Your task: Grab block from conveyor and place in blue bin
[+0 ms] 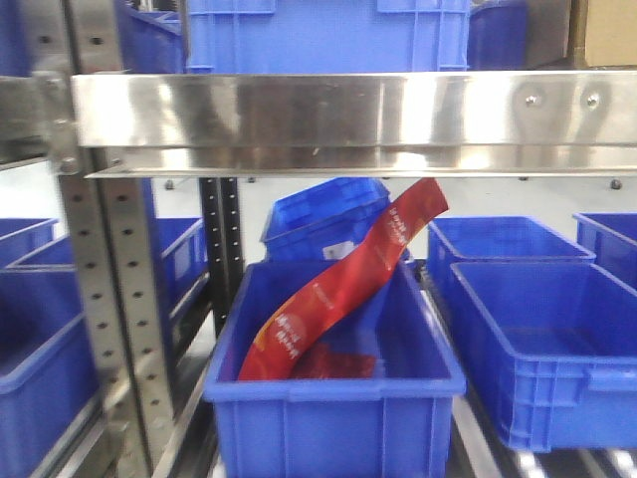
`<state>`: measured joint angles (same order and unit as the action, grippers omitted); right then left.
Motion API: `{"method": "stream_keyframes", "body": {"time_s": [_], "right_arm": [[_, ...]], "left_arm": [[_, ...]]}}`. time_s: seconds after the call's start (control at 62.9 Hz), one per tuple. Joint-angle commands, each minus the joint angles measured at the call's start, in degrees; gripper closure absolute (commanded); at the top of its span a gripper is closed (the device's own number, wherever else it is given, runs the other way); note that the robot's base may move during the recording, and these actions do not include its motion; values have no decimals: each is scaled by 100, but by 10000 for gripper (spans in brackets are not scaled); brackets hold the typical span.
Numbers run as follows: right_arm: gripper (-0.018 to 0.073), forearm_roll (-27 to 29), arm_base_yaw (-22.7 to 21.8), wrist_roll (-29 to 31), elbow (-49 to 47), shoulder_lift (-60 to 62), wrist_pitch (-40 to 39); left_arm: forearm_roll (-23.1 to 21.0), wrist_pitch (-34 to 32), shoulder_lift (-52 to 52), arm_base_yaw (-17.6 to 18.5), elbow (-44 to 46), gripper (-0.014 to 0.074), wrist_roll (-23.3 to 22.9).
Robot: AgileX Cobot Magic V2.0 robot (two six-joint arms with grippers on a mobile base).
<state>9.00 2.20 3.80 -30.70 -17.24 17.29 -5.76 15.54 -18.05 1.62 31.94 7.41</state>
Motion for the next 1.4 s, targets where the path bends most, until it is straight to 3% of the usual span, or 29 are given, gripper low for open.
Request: {"method": "stream_keyframes", "body": {"time_s": [0.0, 1.383], "right_arm": [[721, -7, -27, 33, -47, 27, -117], [721, -7, -27, 33, -47, 27, -117]], "left_arm": [[-12, -118, 9, 29, 8, 708, 1], [-12, -118, 9, 29, 8, 708, 1]]}}
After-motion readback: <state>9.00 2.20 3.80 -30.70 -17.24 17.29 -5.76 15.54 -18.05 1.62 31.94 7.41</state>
